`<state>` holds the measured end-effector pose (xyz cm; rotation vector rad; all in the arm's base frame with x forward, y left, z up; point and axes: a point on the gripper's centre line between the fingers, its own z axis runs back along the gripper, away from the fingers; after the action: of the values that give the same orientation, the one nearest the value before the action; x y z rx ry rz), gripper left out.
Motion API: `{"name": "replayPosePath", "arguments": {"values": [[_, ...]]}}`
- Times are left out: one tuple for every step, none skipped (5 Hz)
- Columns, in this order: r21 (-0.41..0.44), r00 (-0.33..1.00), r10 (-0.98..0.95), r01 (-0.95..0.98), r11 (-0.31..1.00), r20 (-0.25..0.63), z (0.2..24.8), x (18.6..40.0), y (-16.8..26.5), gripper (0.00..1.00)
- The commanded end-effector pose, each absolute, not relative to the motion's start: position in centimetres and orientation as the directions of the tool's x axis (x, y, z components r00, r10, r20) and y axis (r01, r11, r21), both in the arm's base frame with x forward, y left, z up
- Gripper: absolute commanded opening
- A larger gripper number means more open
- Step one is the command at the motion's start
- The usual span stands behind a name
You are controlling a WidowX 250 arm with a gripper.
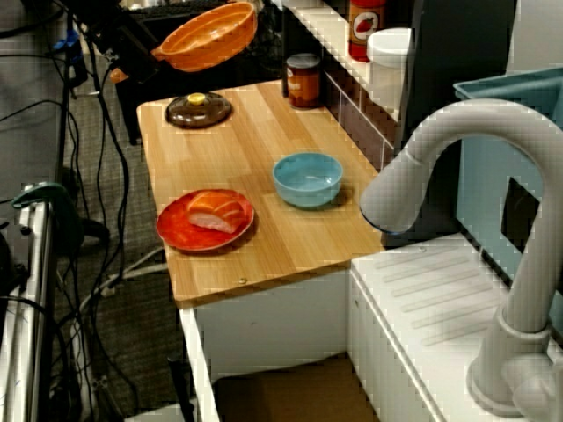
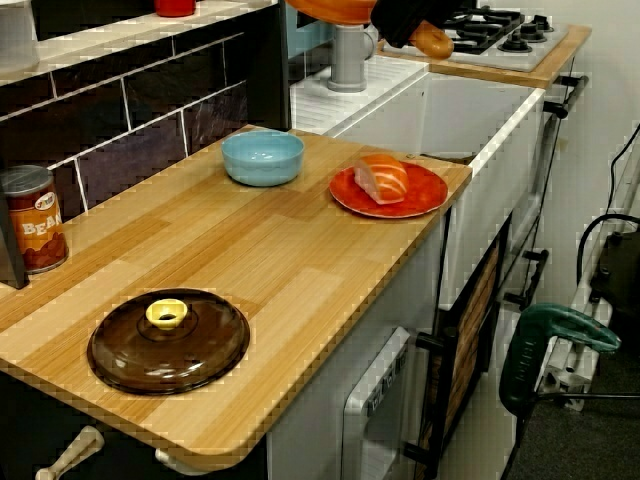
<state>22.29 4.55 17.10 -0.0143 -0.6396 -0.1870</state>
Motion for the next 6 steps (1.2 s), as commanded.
{"name": "replayPosePath", "arguments": {"values": [[0.023, 0.762, -0.201, 0.237, 0.971, 0.616, 18.0, 22.5, 5.2, 0.00], [-0.016, 0.778, -0.227, 0.292, 0.956, 0.586, 18.2, 22.9, 5.3, 0.00], [-0.074, 0.803, -0.247, 0.339, 0.938, 0.542, 18.5, 23.7, 5.8, 0.00], [-0.105, 0.809, -0.253, 0.359, 0.927, 0.531, 18.5, 24.1, 6.4, 0.00], [-0.142, 0.819, -0.258, 0.377, 0.915, 0.512, 18.5, 24.8, 7.1, 0.00], [-0.164, 0.832, -0.239, 0.362, 0.918, 0.500, 18.7, 25.8, 8.3, 0.00]]}}
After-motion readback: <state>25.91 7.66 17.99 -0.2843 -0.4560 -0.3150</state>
